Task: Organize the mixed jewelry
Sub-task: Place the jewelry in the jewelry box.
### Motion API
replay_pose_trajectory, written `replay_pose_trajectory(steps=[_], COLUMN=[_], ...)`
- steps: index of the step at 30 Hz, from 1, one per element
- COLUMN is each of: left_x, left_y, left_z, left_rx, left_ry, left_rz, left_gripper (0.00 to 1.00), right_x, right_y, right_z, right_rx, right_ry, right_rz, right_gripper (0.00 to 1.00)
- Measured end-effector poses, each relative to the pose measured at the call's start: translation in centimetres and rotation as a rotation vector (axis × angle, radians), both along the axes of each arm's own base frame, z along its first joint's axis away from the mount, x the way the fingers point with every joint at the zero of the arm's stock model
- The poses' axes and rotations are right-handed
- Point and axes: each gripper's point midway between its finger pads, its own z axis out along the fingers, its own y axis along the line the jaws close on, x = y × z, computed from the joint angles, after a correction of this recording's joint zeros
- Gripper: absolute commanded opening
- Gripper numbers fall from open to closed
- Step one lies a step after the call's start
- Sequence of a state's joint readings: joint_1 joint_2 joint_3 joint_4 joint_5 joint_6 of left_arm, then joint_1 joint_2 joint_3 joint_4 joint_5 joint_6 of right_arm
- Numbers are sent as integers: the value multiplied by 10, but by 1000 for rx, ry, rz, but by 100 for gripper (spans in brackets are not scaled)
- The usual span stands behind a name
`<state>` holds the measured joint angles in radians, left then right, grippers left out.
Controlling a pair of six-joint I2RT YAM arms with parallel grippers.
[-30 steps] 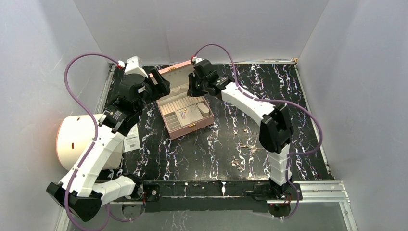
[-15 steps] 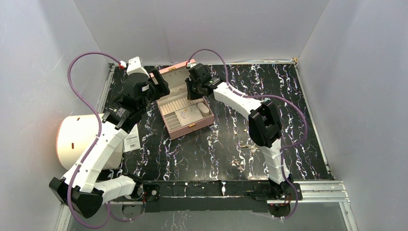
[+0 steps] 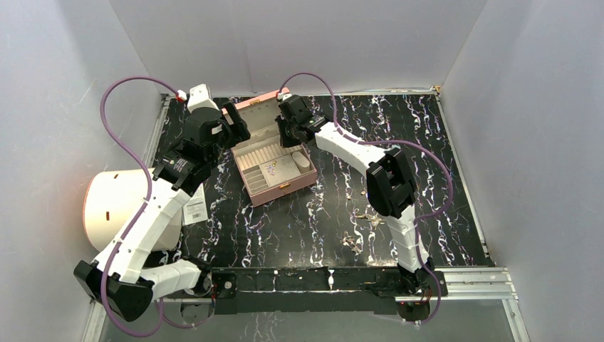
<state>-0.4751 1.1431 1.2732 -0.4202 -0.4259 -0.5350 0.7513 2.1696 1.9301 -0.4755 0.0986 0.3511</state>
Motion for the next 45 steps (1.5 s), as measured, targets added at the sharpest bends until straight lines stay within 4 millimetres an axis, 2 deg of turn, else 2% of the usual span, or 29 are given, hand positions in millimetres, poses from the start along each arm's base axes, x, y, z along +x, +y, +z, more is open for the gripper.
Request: replay_pose_trajectory(steps=[9, 23, 45], left_x=[3, 5, 4], left_y=[-1, -3, -4], left_z=[-5, -9, -10], left_rx=[7, 8, -6], left_ry=[14, 24, 28], left_rz=[1, 2, 0], left_gripper=[74, 74, 74], right_x=[5, 9, 10], right_y=[2, 5, 9], right_z=[-22, -24, -32], right_rx=[-30, -29, -55], right_ry=[6, -9, -21], right_rz=[5, 22, 64], right_gripper=[17, 17, 24])
